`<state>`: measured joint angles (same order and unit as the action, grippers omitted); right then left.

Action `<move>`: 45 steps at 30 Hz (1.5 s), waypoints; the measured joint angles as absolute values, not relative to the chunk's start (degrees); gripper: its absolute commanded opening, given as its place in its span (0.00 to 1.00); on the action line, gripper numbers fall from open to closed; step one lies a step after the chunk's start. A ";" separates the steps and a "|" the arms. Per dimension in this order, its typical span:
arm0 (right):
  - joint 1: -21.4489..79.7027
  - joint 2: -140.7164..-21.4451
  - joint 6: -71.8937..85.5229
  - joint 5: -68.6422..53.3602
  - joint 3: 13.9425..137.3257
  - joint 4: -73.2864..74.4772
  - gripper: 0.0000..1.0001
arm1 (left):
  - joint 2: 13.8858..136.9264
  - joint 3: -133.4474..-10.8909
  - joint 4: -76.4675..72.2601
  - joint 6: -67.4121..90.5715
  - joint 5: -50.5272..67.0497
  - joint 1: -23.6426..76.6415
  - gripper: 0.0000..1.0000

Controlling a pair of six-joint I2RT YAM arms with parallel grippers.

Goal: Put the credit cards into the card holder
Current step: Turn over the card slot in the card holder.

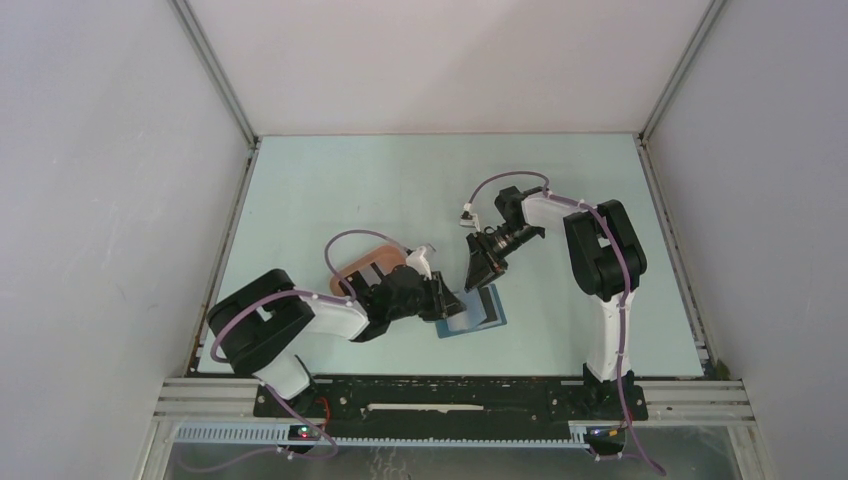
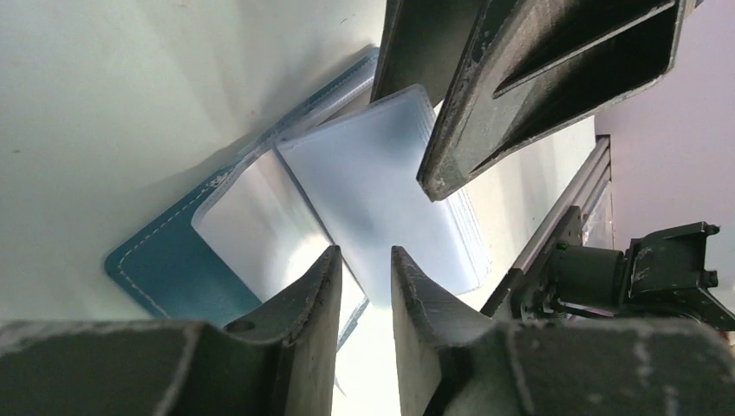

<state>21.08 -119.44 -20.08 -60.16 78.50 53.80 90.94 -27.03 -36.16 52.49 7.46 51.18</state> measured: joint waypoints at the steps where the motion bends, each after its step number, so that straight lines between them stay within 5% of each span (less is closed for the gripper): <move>1: 21.08 -119.44 -20.08 -60.10 78.50 53.80 0.50 | 90.70 -27.03 -35.62 52.49 7.20 51.18 0.32; 26: 20.82 -119.44 -20.25 -60.07 78.50 54.00 0.54 | 72.31 -25.28 -28.21 48.60 4.78 51.68 0.38; 45: 20.75 -119.44 -20.27 -60.07 78.50 54.26 0.56 | 90.56 -36.58 -27.14 47.48 6.57 56.77 0.31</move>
<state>20.75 -119.44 -20.27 -60.07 78.50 54.26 90.56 -36.58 -27.14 47.48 6.57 56.77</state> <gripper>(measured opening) 0.555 0.318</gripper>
